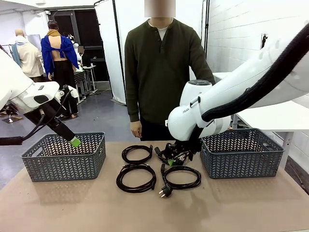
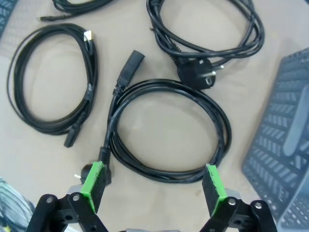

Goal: Organize the cables according to human instructions.
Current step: Pick up a bundle of cables and place it in the basket indicated by the human.

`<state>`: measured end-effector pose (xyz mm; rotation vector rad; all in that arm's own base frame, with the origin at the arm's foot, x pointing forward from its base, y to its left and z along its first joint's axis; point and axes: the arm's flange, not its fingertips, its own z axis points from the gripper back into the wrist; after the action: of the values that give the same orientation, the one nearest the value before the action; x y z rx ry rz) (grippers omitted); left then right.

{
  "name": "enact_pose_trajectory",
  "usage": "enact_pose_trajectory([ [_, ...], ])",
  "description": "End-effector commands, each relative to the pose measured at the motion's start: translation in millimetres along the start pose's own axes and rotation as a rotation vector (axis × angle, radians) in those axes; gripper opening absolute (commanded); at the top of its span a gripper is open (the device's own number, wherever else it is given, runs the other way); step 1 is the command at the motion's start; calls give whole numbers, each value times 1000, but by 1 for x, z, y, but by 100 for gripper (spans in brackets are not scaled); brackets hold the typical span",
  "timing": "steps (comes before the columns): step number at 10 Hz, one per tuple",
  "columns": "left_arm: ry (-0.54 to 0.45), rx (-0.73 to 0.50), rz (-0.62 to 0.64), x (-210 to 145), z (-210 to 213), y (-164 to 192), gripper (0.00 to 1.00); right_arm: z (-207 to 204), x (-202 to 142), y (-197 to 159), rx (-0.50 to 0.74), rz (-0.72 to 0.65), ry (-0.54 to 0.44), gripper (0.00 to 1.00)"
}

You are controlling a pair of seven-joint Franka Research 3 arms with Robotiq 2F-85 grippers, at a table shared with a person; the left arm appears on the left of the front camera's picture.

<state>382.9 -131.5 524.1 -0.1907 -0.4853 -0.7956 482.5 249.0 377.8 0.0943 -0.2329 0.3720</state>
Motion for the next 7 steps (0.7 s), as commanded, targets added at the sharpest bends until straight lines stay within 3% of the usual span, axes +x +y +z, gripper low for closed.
enact_pose_trajectory([
  [1, -14, -10, -5, -2, 0, 2, 100, -22, 19, 17, -33, -32, 32, 100],
  [7, -14, -10, -5, -2, 0, 2, 100, -60, 23, 29, -25, -61, 101, 100],
])
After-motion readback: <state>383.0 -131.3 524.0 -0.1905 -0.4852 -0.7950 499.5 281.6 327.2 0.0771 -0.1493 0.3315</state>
